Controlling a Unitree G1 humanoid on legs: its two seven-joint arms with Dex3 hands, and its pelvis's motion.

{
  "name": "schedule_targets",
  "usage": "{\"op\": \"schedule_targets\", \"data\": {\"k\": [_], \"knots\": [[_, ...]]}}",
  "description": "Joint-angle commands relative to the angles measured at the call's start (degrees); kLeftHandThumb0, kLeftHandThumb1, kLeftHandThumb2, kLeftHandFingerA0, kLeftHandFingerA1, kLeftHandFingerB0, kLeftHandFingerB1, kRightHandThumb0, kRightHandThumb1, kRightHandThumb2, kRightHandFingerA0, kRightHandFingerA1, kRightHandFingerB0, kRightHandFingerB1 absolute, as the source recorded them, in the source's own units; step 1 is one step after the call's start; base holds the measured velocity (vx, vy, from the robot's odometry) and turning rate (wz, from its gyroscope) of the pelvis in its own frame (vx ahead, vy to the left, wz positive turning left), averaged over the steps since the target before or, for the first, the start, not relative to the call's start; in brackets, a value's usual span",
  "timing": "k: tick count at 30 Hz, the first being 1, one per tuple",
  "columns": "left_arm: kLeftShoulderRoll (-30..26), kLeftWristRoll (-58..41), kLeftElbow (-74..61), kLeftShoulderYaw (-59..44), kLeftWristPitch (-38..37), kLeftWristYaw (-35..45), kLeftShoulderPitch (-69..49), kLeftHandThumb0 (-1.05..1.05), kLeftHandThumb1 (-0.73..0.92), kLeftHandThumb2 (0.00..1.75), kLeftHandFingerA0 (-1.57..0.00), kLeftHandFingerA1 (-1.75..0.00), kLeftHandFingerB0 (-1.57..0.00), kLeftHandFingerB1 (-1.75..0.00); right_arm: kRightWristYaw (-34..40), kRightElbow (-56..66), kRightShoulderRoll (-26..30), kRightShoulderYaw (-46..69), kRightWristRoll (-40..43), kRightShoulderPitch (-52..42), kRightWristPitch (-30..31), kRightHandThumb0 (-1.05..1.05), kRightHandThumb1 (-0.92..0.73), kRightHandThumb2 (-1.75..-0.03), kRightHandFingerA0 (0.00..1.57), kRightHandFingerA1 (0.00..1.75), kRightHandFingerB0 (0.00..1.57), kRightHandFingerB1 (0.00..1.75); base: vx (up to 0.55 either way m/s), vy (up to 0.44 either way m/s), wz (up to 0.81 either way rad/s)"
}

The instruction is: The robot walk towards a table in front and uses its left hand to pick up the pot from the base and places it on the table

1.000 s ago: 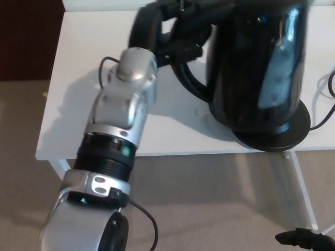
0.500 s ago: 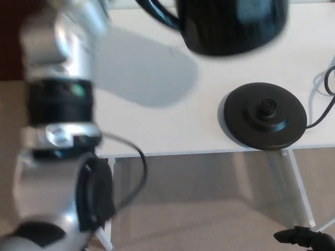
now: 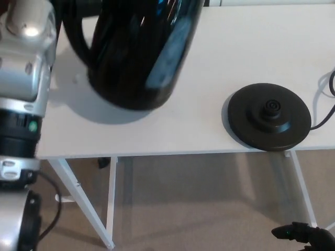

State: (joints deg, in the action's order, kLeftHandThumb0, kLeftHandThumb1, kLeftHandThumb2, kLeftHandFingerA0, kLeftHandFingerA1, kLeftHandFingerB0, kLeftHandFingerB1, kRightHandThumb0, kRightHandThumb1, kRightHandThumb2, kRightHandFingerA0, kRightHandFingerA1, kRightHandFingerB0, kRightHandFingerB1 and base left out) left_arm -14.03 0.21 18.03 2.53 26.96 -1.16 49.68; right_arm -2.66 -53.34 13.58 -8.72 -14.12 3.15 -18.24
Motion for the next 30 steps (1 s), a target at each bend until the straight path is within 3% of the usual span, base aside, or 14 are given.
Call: {"op": "schedule_targets", "data": {"k": [1, 6, 7, 8, 9, 10, 13, 14, 15, 18, 20, 27, 28, 30], "knots": [[-6.49, 10.28, -2.33, 6.60, -15.47, 1.06, -2.38, -0.13, 0.78, 0.64, -1.06, -1.29, -0.75, -0.89, -0.74, 0.38, 0.13, 0.29, 0.61, -0.09, 0.02, -0.37, -0.69, -0.60, 0.72, 0.57, 0.54, 0.48, 0.00, 0.000, 0.00], [-5.37, 9.02, -0.95, 7.90, -18.04, 1.28, -4.91, -0.09, 0.79, 0.64, -1.03, -1.29, -0.76, -0.90, -0.82, 0.20, 0.11, 0.64, 0.99, 0.19, -0.33, -0.38, -0.70, -0.59, 0.72, 0.59, 0.55, 0.48, 0.00, 0.000, 0.00], [-5.21, 8.58, -0.18, 8.00, -19.09, 1.71, -5.20, -0.08, 0.81, 0.64, -1.01, -1.17, -0.78, -0.77, -0.78, 0.09, 0.02, 0.77, 1.14, 0.18, -0.45, -0.38, -0.70, -0.59, 0.73, 0.59, 0.56, 0.49, 0.00, 0.000, 0.00], [-5.17, 7.66, 0.65, 8.04, -19.68, 3.17, -5.37, -0.19, 0.79, 0.63, -0.99, -0.82, -0.66, -0.45, -0.67, 0.25, 0.06, 0.67, 0.96, 0.15, -0.28, -0.38, -0.69, -0.59, 0.73, 0.58, 0.55, 0.48, 0.00, 0.000, 0.00], [-5.18, 6.50, 1.47, 8.04, -20.02, 5.08, -5.50, -0.19, 0.79, 0.63, -0.99, -0.82, -0.66, -0.45, -0.54, 0.57, 0.17, 0.46, 0.63, 0.08, 0.06, -0.38, -0.69, -0.59, 0.73, 0.58, 0.55, 0.48, 0.00, 0.000, 0.00], [-6.07, 5.53, 1.99, 8.88, -19.72, 9.12, -5.24, -0.35, 0.73, 0.62, -0.84, -0.55, -0.37, -0.33, -0.66, 0.70, 0.17, 0.50, 0.69, 0.14, 0.17, -0.39, -0.70, -0.60, 0.72, 0.58, 0.55, 0.48, 0.00, 0.000, 0.00], [-6.24, 5.38, 2.46, 8.98, -20.33, 9.71, -5.16, -0.35, 0.73, 0.62, -0.84, -0.55, -0.37, -0.33, -0.68, 0.73, 0.16, 0.51, 0.69, 0.14, 0.20, -0.39, -0.70, -0.60, 0.72, 0.58, 0.55, 0.48, 0.00, 0.000, 0.00], [-7.86, 4.43, 1.79, 11.24, -17.09, 16.39, -4.41, -0.66, 0.41, 0.79, 0.00, -0.12, 0.00, -0.10, -0.64, 0.56, 0.17, 0.47, 0.64, 0.31, -0.02, -0.36, -0.69, -0.60, 0.72, 0.58, 0.55, 0.49, 0.00, 0.000, 0.00], [-10.41, 3.22, 0.62, 14.91, -12.01, 26.70, -3.21, -0.69, 0.42, 0.81, 0.00, -0.11, 0.00, -0.09, -0.66, 0.48, 0.14, 0.44, 0.61, 0.55, -0.19, -0.35, -0.69, -0.60, 0.71, 0.58, 0.54, 0.49, 0.00, 0.000, 0.00], [-10.86, 3.31, 0.53, 15.49, -11.91, 27.41, -3.05, -0.69, 0.42, 0.81, 0.00, -0.11, 0.00, -0.09, -0.76, 0.72, 0.05, 0.45, 0.68, 0.53, 0.07, -0.35, -0.69, -0.60, 0.71, 0.58, 0.54, 0.49, 0.00, 0.000, 0.00], [-10.68, 3.55, 0.97, 17.30, -8.70, 29.57, -1.66, -0.74, 0.43, 0.80, 0.00, 0.00, 0.00, 0.00, -1.12, 0.87, 0.06, 0.69, 1.03, 0.55, 0.24, -0.35, -0.69, -0.60, 0.73, 0.58, 0.55, 0.48, 0.00, 0.000, 0.00], [-11.32, 3.93, 1.43, 18.51, -9.04, 31.31, -1.14, -0.76, 0.43, 0.82, 0.00, -0.05, 0.00, 0.00, -0.92, 0.38, 0.05, 0.53, 0.68, 1.50, 0.36, -0.35, -0.69, -0.60, 0.72, 0.57, 0.54, 0.49, 0.00, 0.000, 0.00], [-11.42, 3.83, 1.49, 18.58, -9.11, 31.65, -1.16, -0.82, 0.49, 0.57, 0.00, -0.09, 0.00, 0.00, -1.07, 0.18, 0.05, 0.55, 0.74, 1.65, 0.34, -0.35, -0.70, -0.60, 0.71, 0.57, 0.54, 0.49, 0.00, 0.000, 0.00], [-11.48, 3.63, 1.53, 18.55, -8.97, 32.22, -1.18, -0.82, 0.49, 0.58, 0.00, -0.06, 0.00, 0.00, -1.05, 0.18, 0.14, 0.43, 0.58, 1.69, 0.30, -0.35, -0.70, -0.60, 0.72, 0.58, 0.54, 0.48, 0.00, 0.000, 0.00]]}}
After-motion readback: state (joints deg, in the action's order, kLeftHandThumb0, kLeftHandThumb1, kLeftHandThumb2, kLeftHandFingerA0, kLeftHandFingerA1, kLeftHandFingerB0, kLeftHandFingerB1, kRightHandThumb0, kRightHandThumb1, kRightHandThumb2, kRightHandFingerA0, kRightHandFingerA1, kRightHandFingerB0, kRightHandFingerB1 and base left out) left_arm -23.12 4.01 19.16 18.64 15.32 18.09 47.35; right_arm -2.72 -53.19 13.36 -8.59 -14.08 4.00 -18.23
